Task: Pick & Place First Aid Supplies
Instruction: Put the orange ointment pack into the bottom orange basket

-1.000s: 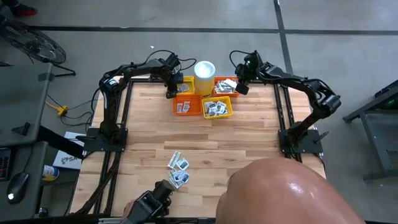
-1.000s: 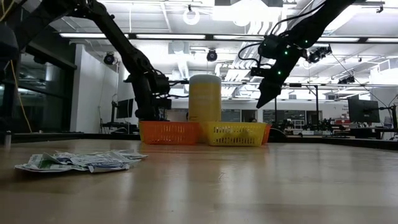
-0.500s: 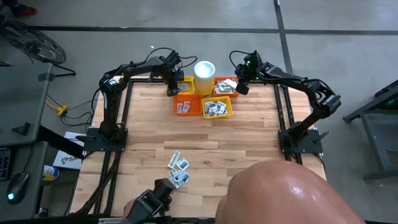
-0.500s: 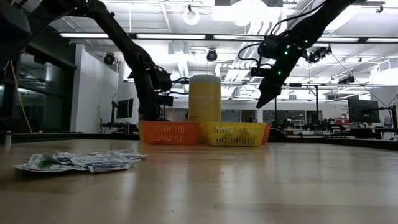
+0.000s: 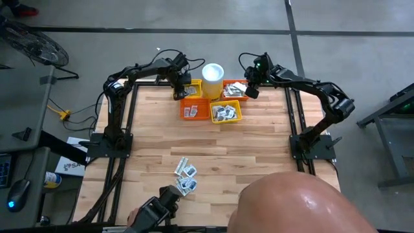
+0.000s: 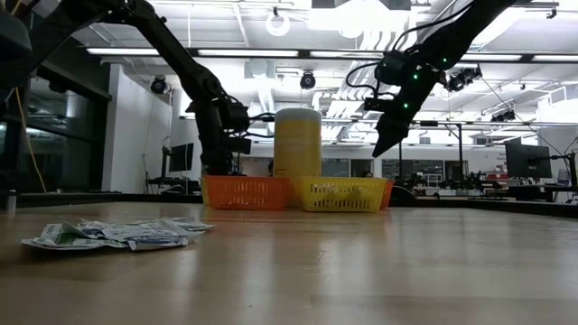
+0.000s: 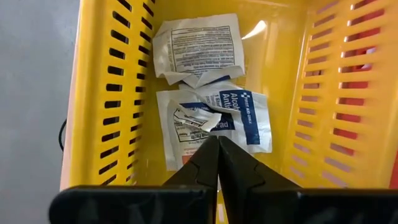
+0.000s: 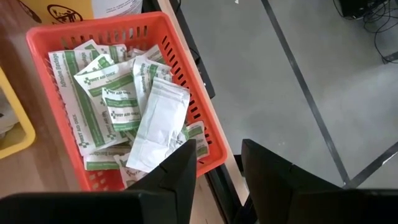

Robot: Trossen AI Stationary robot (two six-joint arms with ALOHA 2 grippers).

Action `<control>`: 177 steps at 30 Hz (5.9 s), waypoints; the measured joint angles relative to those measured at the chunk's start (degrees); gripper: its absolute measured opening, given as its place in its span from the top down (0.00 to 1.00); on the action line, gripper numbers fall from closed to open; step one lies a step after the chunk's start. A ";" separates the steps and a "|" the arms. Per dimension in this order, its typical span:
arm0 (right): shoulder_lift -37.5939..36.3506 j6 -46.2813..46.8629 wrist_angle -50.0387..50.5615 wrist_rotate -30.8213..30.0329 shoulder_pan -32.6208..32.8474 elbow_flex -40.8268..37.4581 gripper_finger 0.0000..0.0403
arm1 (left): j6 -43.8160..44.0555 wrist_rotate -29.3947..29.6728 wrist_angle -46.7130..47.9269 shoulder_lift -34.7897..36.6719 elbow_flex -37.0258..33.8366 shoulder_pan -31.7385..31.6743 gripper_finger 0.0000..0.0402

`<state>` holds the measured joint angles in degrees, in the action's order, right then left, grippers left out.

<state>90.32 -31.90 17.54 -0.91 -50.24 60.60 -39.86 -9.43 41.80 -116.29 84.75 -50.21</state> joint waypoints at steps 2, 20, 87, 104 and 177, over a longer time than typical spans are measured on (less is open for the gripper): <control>0.00 0.00 0.01 0.00 0.00 0.00 0.70 | 0.00 -0.08 -0.02 0.00 0.01 -0.03 0.98; 0.00 0.00 0.83 0.04 0.00 0.00 0.70 | 1.20 1.74 -1.94 0.04 0.00 -0.03 0.65; 0.00 0.61 1.11 0.07 0.00 0.04 0.70 | 1.16 2.97 -0.58 1.69 2.32 0.37 1.00; 0.00 0.61 1.35 0.44 0.00 0.04 0.70 | -18.25 -0.99 -3.90 2.67 -3.52 0.41 0.83; -0.01 3.24 3.15 0.48 0.04 0.04 0.70 | 10.29 -23.98 20.29 3.34 10.28 4.43 1.00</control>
<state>90.32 -28.66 20.69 -0.43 -50.19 60.64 -29.57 -33.41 62.09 -112.95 95.03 -45.78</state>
